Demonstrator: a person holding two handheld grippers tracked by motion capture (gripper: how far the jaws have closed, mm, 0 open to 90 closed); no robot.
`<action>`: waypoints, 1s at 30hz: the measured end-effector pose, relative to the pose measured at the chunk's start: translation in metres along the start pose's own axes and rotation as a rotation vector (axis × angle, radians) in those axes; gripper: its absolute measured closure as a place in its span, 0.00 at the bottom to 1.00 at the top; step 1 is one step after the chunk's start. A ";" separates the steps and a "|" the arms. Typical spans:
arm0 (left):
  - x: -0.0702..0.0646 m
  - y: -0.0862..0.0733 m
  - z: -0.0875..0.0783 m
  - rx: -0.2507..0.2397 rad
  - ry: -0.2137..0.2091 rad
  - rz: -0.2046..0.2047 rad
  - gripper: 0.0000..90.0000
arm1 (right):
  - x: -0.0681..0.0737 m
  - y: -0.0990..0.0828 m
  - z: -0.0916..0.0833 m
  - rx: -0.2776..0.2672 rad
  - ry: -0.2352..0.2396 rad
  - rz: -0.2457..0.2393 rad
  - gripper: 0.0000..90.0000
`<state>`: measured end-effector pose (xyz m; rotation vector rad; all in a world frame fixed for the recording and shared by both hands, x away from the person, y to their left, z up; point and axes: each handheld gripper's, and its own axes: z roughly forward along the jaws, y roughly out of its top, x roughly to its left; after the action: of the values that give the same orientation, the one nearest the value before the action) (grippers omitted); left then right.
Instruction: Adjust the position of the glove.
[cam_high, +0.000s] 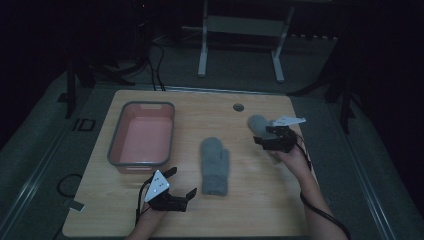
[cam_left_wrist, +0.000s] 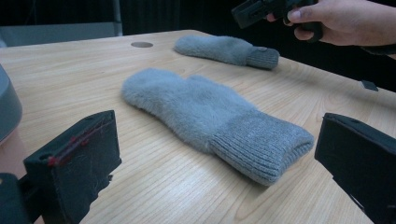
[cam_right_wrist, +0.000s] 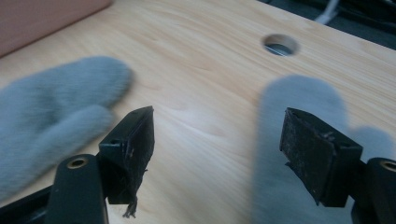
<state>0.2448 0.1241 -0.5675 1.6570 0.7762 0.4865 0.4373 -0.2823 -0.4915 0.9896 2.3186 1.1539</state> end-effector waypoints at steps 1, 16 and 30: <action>0.000 0.000 0.000 0.001 0.001 0.001 0.00 | -0.005 -0.001 -0.002 -0.004 -0.015 0.000 0.29; 0.000 -0.001 0.001 0.005 -0.001 -0.002 0.00 | -0.043 -0.011 0.016 0.072 -0.097 -0.025 0.47; -0.001 -0.001 0.001 0.006 -0.004 -0.004 0.00 | -0.051 -0.035 0.040 0.156 -0.119 -0.012 0.56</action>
<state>0.2446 0.1233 -0.5688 1.6616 0.7785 0.4780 0.4811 -0.3124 -0.5432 1.0666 2.3434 0.8949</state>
